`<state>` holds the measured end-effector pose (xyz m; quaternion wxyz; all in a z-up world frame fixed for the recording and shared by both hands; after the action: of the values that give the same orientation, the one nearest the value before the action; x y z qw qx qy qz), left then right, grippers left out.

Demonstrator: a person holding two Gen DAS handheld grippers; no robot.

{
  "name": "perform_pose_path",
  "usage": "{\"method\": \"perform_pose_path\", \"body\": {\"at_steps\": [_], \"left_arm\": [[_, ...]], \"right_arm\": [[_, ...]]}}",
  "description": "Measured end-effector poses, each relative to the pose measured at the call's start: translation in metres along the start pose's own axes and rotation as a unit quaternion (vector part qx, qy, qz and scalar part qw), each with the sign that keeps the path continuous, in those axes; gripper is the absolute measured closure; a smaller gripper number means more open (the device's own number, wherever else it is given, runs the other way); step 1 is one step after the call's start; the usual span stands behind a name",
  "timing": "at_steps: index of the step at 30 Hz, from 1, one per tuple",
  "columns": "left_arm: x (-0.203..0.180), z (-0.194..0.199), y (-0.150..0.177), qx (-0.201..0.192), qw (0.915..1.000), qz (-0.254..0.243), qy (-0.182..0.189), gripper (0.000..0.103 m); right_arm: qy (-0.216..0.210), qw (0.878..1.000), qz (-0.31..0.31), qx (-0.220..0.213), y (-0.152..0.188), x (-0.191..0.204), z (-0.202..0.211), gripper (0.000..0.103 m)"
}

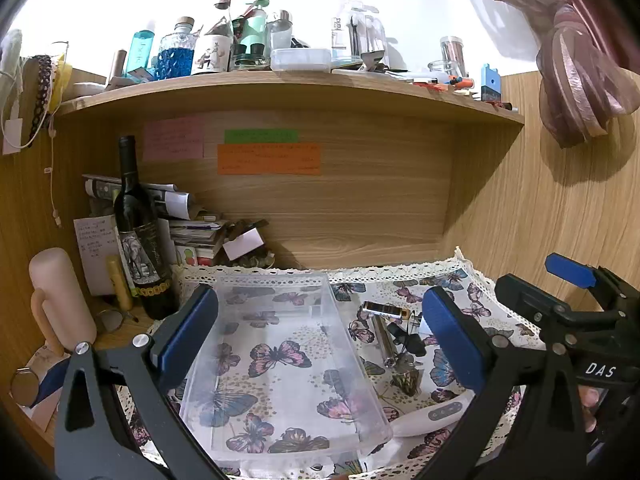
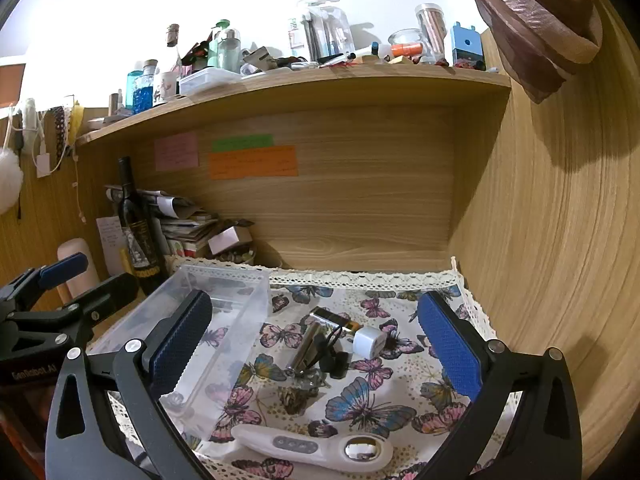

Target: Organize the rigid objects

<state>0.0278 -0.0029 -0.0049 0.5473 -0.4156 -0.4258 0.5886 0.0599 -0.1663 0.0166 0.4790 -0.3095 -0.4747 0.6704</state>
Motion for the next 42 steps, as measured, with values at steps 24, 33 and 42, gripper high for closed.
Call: {"method": "perform_pose_path", "body": {"at_steps": [24,33,42], "left_arm": [[-0.0002,0.0012,-0.0027,-0.005,1.0,0.003,0.003,0.0],[-0.0009,0.001,-0.003,-0.004,1.0,0.006,0.004,0.0],[-0.0026,0.0011,-0.0019,-0.007,0.9999,0.006,0.006,0.0]], "right_arm": [[-0.001,1.0,0.007,-0.007,-0.0019,0.0057,0.0035,0.0],[-0.002,1.0,0.011,-0.011,-0.0014,0.0078,0.0056,0.0],[0.0,1.0,0.008,-0.008,-0.0011,0.0071,0.006,0.0]]}}
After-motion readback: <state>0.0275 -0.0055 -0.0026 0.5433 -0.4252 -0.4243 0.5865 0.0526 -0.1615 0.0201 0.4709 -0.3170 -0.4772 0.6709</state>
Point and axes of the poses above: each gripper's, at about its wrist camera, not at the fingertips, and z roughly against the way its jaws point, x to its left, y to its underside, the point moved 3 cm from there along -z, roughly the way its jaws point, and after that the axes turned 3 degrees about -y, right-handed, at the moved point
